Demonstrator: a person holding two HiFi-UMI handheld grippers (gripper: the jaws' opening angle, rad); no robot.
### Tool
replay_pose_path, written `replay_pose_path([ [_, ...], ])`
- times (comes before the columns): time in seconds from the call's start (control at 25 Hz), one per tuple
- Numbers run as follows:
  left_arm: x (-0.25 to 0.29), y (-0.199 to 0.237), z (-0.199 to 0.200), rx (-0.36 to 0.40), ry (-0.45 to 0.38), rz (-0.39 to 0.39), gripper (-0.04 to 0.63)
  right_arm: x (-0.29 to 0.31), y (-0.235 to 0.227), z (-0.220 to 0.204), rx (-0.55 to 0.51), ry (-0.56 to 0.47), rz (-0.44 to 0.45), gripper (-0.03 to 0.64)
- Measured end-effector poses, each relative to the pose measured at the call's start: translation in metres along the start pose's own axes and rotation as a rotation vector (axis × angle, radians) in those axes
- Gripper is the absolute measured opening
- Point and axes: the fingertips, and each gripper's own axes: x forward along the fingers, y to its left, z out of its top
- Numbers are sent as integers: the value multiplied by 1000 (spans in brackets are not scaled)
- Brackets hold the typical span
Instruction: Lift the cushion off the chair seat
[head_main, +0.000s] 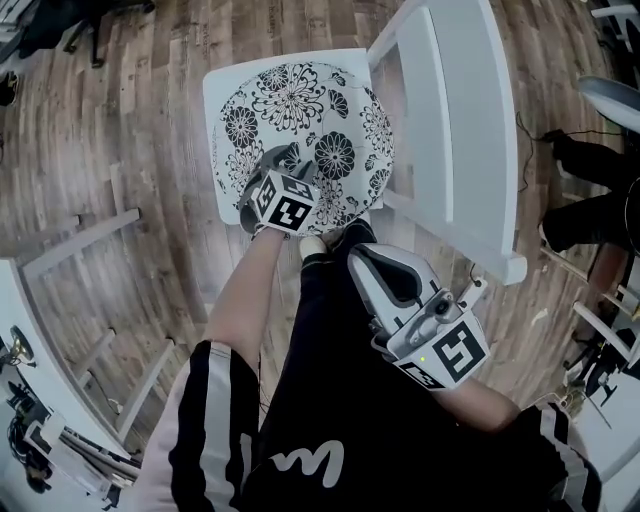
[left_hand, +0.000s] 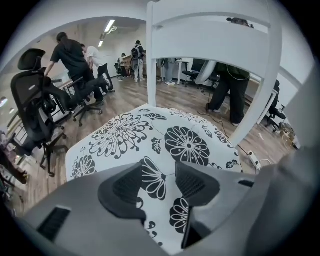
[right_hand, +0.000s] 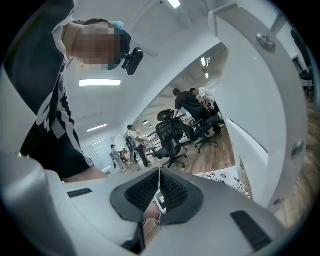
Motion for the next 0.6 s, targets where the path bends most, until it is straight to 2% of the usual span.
replay_pose_path([
  [0.16, 12, 0, -9, 15, 44, 7, 207, -2, -2, -6, 13, 11, 5, 21],
  [0.44, 26, -2, -17, 97, 100, 2, 200, -3, -8, -14, 38, 28, 12, 21],
  [0.6, 30, -8, -17, 165, 126, -18, 160, -2, -10, -15, 46, 35, 14, 21],
])
